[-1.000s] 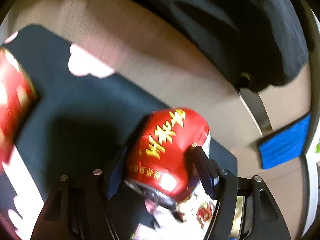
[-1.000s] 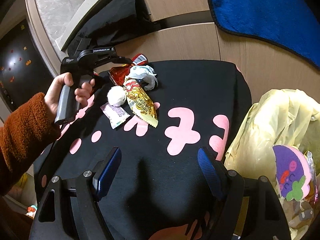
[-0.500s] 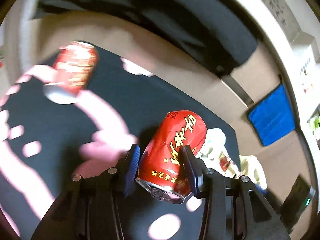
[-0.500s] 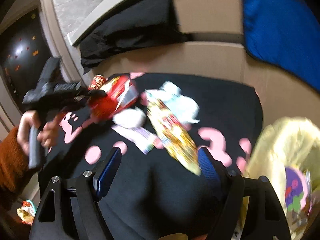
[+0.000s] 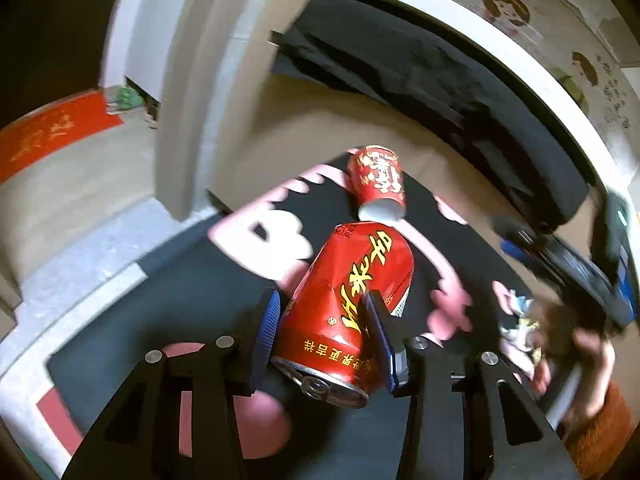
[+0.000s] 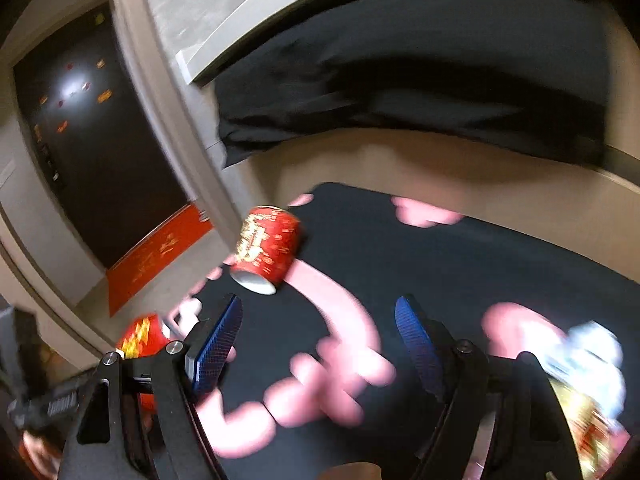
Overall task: Collect trash
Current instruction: 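Grasp the red Wanglaoji can with the left gripper while the right gripper grasps the red paper cup, then lift the red can and red cup and carry them toward the yellow bag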
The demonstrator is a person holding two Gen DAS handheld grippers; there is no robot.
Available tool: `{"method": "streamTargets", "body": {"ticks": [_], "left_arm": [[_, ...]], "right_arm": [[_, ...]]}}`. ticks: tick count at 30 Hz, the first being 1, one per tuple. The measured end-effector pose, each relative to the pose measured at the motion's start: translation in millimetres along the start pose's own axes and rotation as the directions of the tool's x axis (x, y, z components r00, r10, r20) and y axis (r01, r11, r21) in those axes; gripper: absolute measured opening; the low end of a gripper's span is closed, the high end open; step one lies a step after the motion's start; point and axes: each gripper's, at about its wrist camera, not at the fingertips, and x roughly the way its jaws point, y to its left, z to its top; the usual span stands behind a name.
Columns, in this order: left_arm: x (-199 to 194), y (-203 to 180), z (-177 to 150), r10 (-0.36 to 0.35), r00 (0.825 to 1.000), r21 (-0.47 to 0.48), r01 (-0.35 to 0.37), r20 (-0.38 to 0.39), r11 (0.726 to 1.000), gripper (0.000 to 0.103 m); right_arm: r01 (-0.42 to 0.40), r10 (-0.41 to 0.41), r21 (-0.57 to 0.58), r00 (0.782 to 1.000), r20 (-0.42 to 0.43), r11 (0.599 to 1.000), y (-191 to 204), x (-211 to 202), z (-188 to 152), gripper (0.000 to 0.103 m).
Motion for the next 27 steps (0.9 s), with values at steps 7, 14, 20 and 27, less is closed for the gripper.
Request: {"method": "streamTargets", "body": {"ticks": [7,14,20,27], "left_arm": [[-17.0,34.9,-4.5,0.057,0.998,-0.063,-0.055,0.027,0.997,0.045],[-17.3,40.8,-8.7,0.051,0.999,-0.086,-0.049,0.014,0.995,0.045],[-6.7,24.9,-2.8,0.012,1.0,-0.071,-0.011,0.018,0.997,0.045],[-9.2,-15.3,1.1,-0.049,0.998,-0.016,0.05,0.048,0.999,0.045]], "right_arm": [[-0.07,0.067,-0.05,0.996,-0.062,0.996,68.3,122.5,35.8,0.076],[-0.122,0.092,-0.132,0.972,-0.214,0.984,94.9,180.1,36.4,0.053],[-0.105,0.084,-0.157,0.987,-0.134,0.982,75.5,127.7,37.4,0.052],[-0.06,0.055,-0.139,0.998,-0.041,0.988,47.8,46.7,45.9,0.052]]}}
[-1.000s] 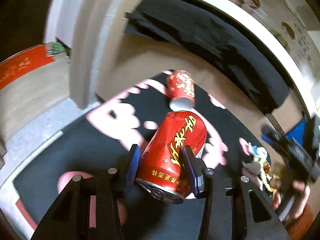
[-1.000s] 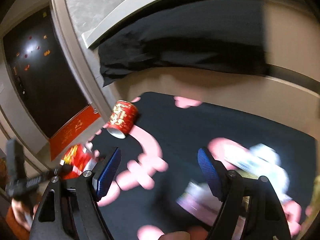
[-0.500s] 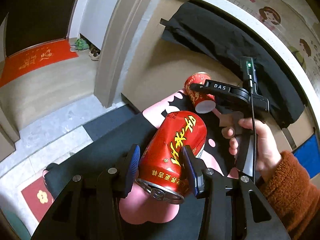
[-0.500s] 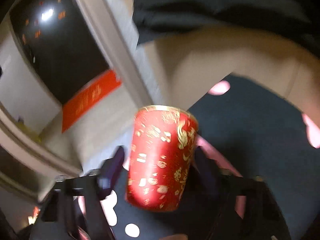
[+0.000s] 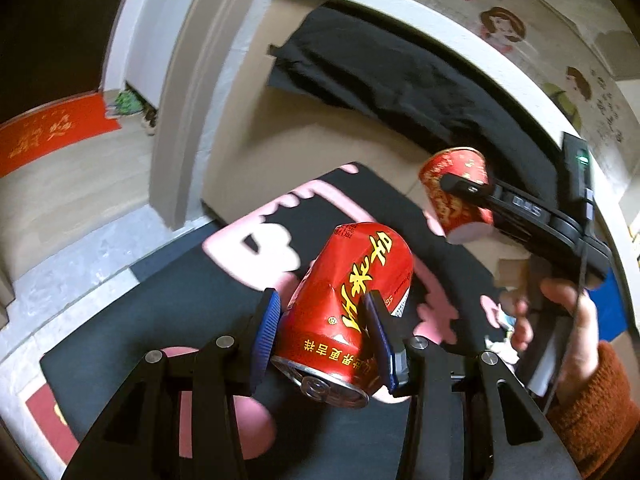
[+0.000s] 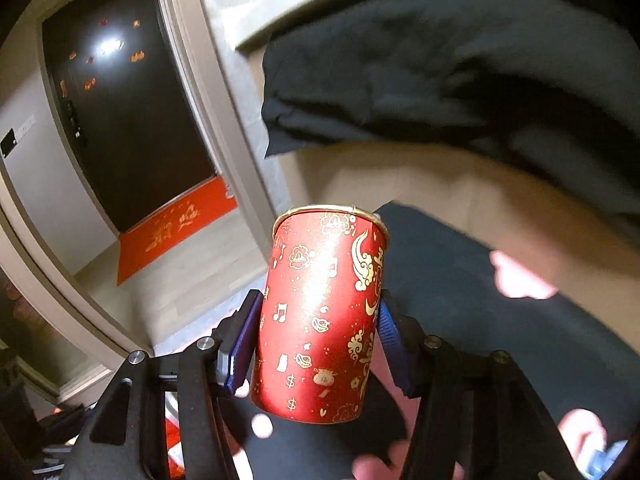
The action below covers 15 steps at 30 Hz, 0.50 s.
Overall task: Collect trash
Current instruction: 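Lift the red can and red cup and carry them toward the yellow bag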
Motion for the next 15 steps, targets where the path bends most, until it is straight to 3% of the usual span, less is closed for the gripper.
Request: {"method": "streamTargets", "body": {"ticks": [13,15], "left_arm": [[-31.7,-114.0,7.1,-0.1,0.99,0.16,0.083,0.099,0.984,0.043],[-35.6,-132.0,5.3,-0.108,0.989,0.185,0.087,0.103,0.979,0.028]], "right_arm": [[0.107,-0.109,0.015,0.984,0.141,0.994,-37.1,-159.9,-34.0,0.052],[0.121,-0.123,0.021,0.98,0.153,0.992,-44.1,-179.2,-42.4,0.052]]}}
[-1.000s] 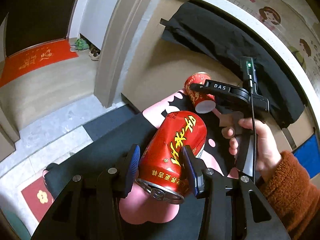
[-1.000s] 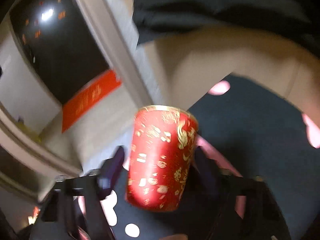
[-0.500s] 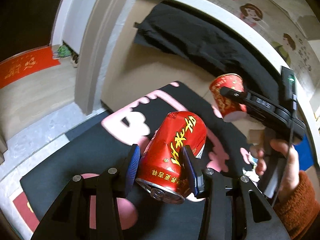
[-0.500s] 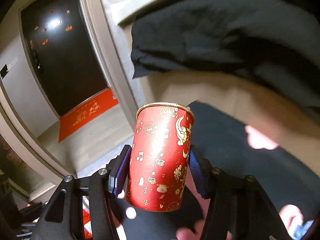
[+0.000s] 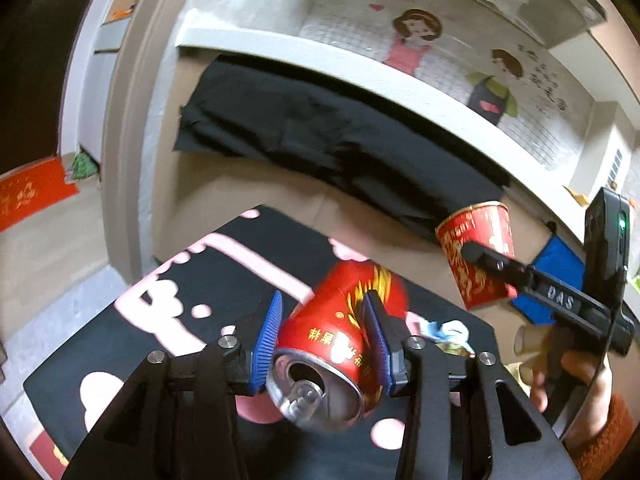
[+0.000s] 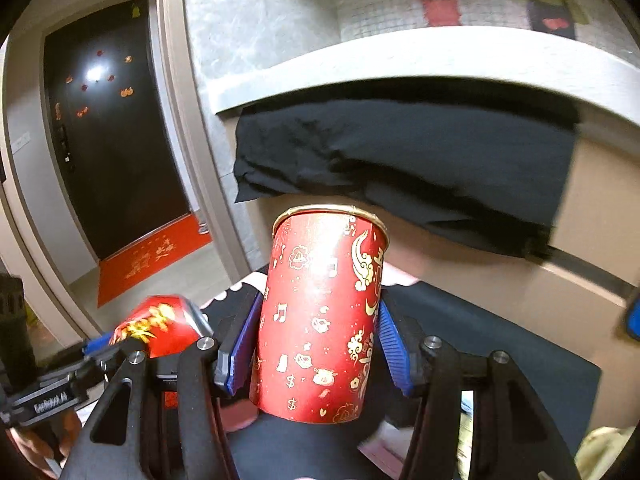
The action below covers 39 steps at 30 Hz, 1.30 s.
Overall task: Collect trash
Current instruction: 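Lift the red can and red cup and carry them toward the yellow bag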
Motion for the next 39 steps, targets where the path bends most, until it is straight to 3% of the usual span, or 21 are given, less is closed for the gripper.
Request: {"method": "streamTargets", "body": {"ticks": [1,5,8,13,16,19,22,26,33,39], "left_arm": [[-0.6,-10.2,1.2,0.001,1.0,0.016,-0.001,-0.001,1.0,0.02],[-1.3,-48.7,1.9,0.009,1.0,0.103,-0.011,0.025,0.995,0.02],[15.5,-54.0,-3.0,-0.03,0.998,0.059,0.033,-0.055,0.998,0.02],[20.0,-35.0,-21.3,-0.053,0.987,0.021,0.056,-0.152,0.998,0.02],[4.7,-18.9,-34.4,-0.064,0.982,0.04,0.072,-0.177,0.997,0.025],[-8.0,1.1,-47.6,-0.072,0.976,0.042,0.082,-0.205,0.996,0.043],[-16.7,24.5,-59.4,-0.078,0.97,-0.02,0.076,-0.23,0.997,0.048],[-25.1,50.3,-82.4,-0.059,0.964,-0.164,0.016,-0.259,0.986,0.051],[-22.8,54.9,-122.6,-0.129,0.929,-0.313,0.015,-0.346,0.95,0.053],[11.0,55.4,-118.1,-0.093,0.946,-0.381,-0.034,-0.31,0.924,0.057]], "right_arm": [[0.004,-0.004,0.006,1.0,0.004,1.0,-4.6,-8.2,-2.8,0.052],[0.017,-0.018,0.042,1.0,0.024,0.999,-25.2,-44.2,-14.3,0.053],[0.05,-0.051,0.06,0.998,0.029,0.997,-40.6,-62.8,-27.8,0.053],[0.021,-0.018,0.113,1.0,-0.024,0.993,-63.2,-73.4,-67.9,0.053],[0.031,-0.023,0.108,0.997,-0.074,0.994,-68.5,-72.8,-97.0,0.053],[0.027,-0.01,0.138,0.993,-0.118,0.99,-74.0,-69.6,-122.6,0.053],[0.01,0.015,0.175,0.99,-0.142,0.984,-73.6,-68.3,-141.3,0.053],[0.002,0.027,0.179,0.987,-0.16,0.984,-62.0,-67.0,-161.3,0.054],[0.048,-0.012,0.156,0.975,-0.223,0.987,-55.0,-66.9,-193.7,0.055],[0.068,-0.027,0.169,0.972,-0.233,0.983,-60.8,-67.4,-206.3,0.056]]}}
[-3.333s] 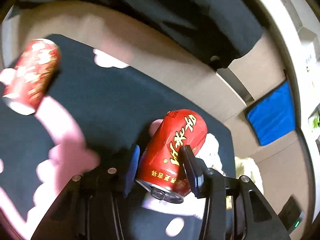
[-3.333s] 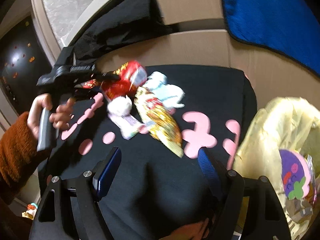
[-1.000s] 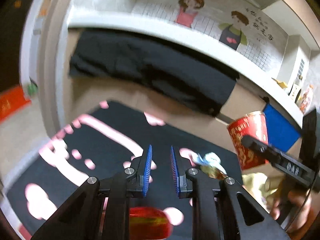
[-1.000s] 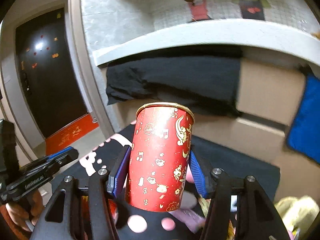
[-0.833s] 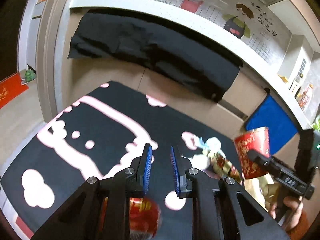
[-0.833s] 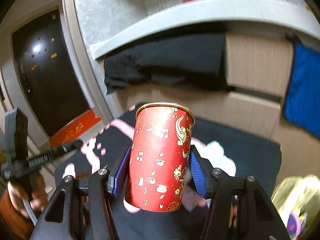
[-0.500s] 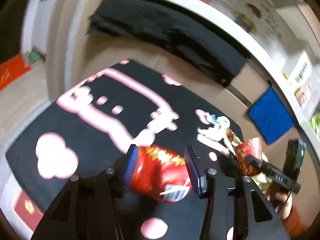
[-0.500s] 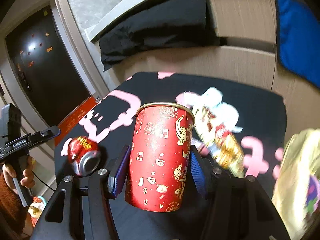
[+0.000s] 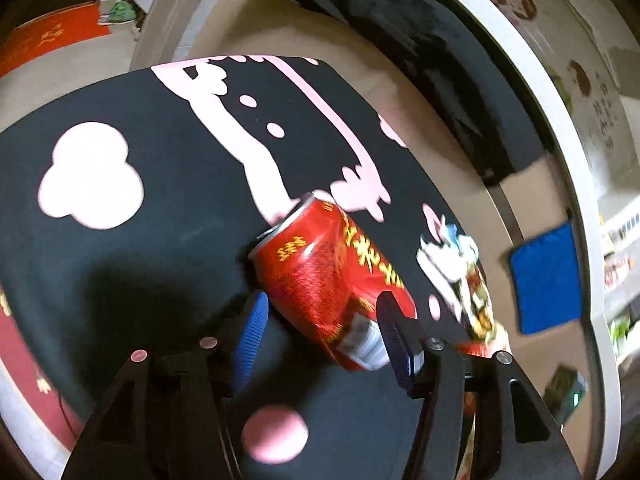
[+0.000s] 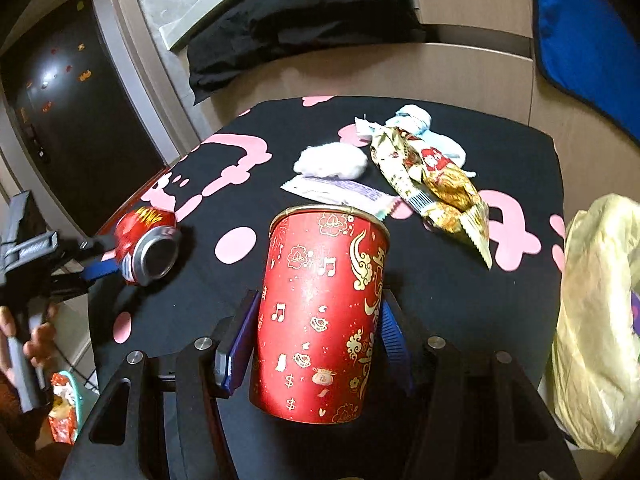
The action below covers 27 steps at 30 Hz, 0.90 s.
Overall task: Collect trash
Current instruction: 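Lift the red can and red cup and carry them toward the yellow bag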
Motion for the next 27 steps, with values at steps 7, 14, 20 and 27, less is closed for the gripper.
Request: {"method": "streamTargets", "body": {"ticks": [7,14,20,27], "left_arm": [[38.0,-10.0,15.2,0.007,1.0,-0.064,-0.009,-0.028,0.998,0.058],[51.4,-25.8,23.2,0.029,0.999,-0.029,-0.03,-0.044,0.999,0.051],[37.7,-59.7,15.2,0.039,0.999,0.124,-0.04,0.008,0.992,0.05],[3.4,-123.6,2.8,0.011,0.99,0.334,-0.057,0.137,0.941,0.05]], "right_arm": [[0.037,-0.037,-0.05,0.999,0.015,0.998,0.0,-2.6,-4.6,0.06],[0.038,-0.037,-0.026,0.999,0.031,0.999,-9.1,-6.5,-7.8,0.068],[0.029,-0.029,0.002,0.999,0.03,1.0,-14.4,-6.8,-0.2,0.062],[-0.022,0.021,0.015,0.996,0.086,1.0,-14.2,-31.2,17.4,0.055]]}}
